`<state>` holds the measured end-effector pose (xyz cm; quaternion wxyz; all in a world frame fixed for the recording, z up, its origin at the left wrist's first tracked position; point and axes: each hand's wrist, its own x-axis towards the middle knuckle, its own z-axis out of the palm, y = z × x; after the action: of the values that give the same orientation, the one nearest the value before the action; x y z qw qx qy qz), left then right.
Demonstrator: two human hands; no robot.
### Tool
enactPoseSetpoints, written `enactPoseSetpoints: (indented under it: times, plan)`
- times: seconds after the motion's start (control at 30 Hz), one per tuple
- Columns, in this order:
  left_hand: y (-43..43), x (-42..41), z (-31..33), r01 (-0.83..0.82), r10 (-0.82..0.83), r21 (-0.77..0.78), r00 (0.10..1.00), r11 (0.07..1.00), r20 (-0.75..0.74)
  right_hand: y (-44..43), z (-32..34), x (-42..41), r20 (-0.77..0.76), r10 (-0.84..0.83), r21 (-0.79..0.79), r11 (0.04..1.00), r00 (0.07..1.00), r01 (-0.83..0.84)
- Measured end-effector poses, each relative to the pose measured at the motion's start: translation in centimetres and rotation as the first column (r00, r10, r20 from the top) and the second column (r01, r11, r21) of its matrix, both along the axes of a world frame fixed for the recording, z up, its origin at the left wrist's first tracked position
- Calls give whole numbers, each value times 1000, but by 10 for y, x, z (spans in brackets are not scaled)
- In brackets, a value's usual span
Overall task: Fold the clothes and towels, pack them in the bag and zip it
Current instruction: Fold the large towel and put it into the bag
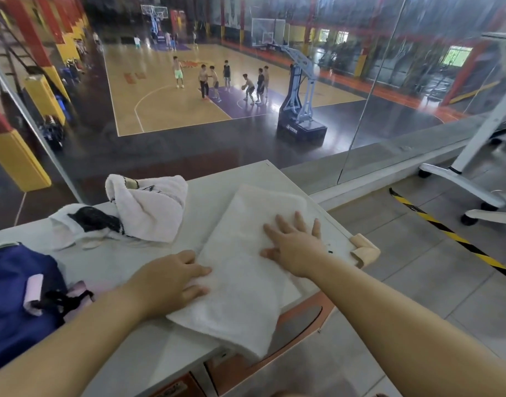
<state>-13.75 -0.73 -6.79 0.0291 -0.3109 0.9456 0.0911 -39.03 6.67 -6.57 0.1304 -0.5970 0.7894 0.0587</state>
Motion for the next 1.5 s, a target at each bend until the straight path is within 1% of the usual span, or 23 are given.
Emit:
enactPoseSetpoints:
  times: [0.03,0.1,0.17,0.27,0.3,0.37,0.47,0.53,0.67,0.73,0.87,0.9,0.97,1.0,1.03,1.1,1.13,1.17,1.23,1.3,1.33,1.4,1.5]
  plan:
    - [3,3,-1,27,-27,-2,999,1000,-35,-1,1,-3,-19,-14,-49,999,1000,13]
    - [3,7,-8,148,-162,-120,980,982,-112,3,2,-5,-54,1,-144,990,999,-9]
    - [4,6,-11,229,-238,-106,967,968,-86,13,-3,-7,-45,59,-257,964,997,-69]
    - [3,2,-16,249,-248,7,964,968,-98,42,-8,-10,-49,280,-436,857,959,-273]
    - [3,4,-20,219,-213,68,974,973,-81,53,-9,-11,-75,350,-442,828,934,-345]
    - [3,5,-25,190,-185,76,980,979,-74,72,-7,-9,-70,451,-351,824,890,-445]
    - [11,4,-26,161,-156,70,986,985,-62,91,-8,-4,-8,475,-164,867,880,-470]
    - [18,4,-27,142,-138,67,989,988,-61,94,-12,0,-25,482,-154,864,876,-480]
    - [26,6,-25,115,-106,123,991,986,-81,92,-24,6,-66,486,-230,843,872,-487]
    - [28,10,-22,111,-98,160,992,981,-84,90,-19,10,-12,450,-238,866,893,-439]
    - [31,15,0,45,6,332,988,942,-152,90,1,11,234,393,-250,908,889,-336]
    - [34,16,8,35,38,374,982,927,-185,90,6,9,305,367,-258,920,879,-295]
    - [42,17,19,67,101,467,940,882,-326,90,12,5,456,295,-293,941,840,-171]
    - [42,21,18,69,177,551,907,832,-382,89,15,4,553,225,-299,952,803,-61]
    - [41,22,13,83,220,578,873,812,-435,88,19,4,673,149,-279,958,724,62]
    - [31,28,-3,119,204,578,864,807,-461,81,24,3,840,56,-228,939,540,258]
    - [29,35,-9,136,220,612,855,779,-470,77,26,2,868,27,-211,924,496,320]
    - [25,36,-15,128,208,553,838,823,-505,72,28,2,883,0,-199,906,470,374]
    - [25,19,-5,100,237,545,825,833,-514,64,30,1,901,-63,-159,873,430,461]
    - [37,-2,15,146,331,690,794,709,-509,57,30,-1,905,-137,-101,851,404,516]
    - [41,-8,23,198,347,719,771,666,-534,54,31,-1,899,-177,-73,842,401,535]
    - [35,-18,24,184,366,729,768,659,-525,47,30,-2,893,-231,-36,821,387,570]
    - [22,-32,19,75,382,642,748,763,-542,39,27,-5,898,-279,14,790,339,613]
